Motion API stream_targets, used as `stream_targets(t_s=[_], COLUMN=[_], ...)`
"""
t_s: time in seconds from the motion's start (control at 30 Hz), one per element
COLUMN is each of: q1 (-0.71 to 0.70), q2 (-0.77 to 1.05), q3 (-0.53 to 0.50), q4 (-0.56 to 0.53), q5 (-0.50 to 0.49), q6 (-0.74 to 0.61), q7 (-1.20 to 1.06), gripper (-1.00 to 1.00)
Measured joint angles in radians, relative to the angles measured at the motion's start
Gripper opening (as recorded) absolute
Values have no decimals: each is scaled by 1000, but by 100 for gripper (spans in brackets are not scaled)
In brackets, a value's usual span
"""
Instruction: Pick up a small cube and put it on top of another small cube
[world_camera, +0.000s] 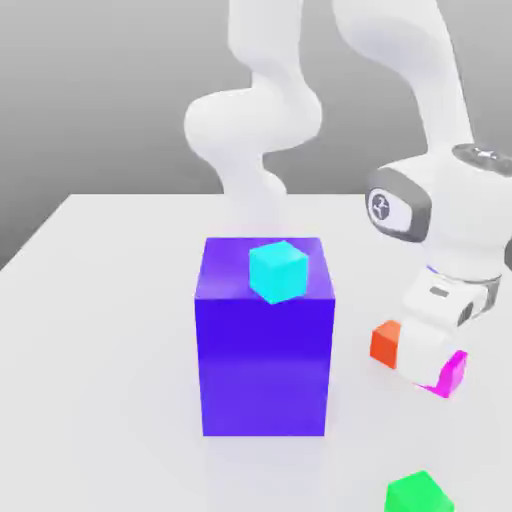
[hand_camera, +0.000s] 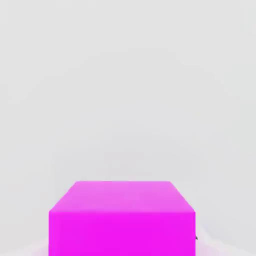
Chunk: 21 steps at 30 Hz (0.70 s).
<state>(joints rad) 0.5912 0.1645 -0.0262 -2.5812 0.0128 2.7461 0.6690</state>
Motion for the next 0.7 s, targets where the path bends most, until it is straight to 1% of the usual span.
stream_targets(t_s=[0.47, 0.53, 0.63, 0.67, 0.7], q1=[-34, -40, -57, -62, -62], q2=[91, 127, 224, 244, 244], q3=[-163, -173, -154, -149, -149], q4=[283, 310, 324, 325, 325], q5=[75, 92, 130, 137, 137], q6=[-198, -190, -108, -91, -91], q7=[555, 595, 584, 580, 580], gripper=[-100, -100, -100, 100, 100])
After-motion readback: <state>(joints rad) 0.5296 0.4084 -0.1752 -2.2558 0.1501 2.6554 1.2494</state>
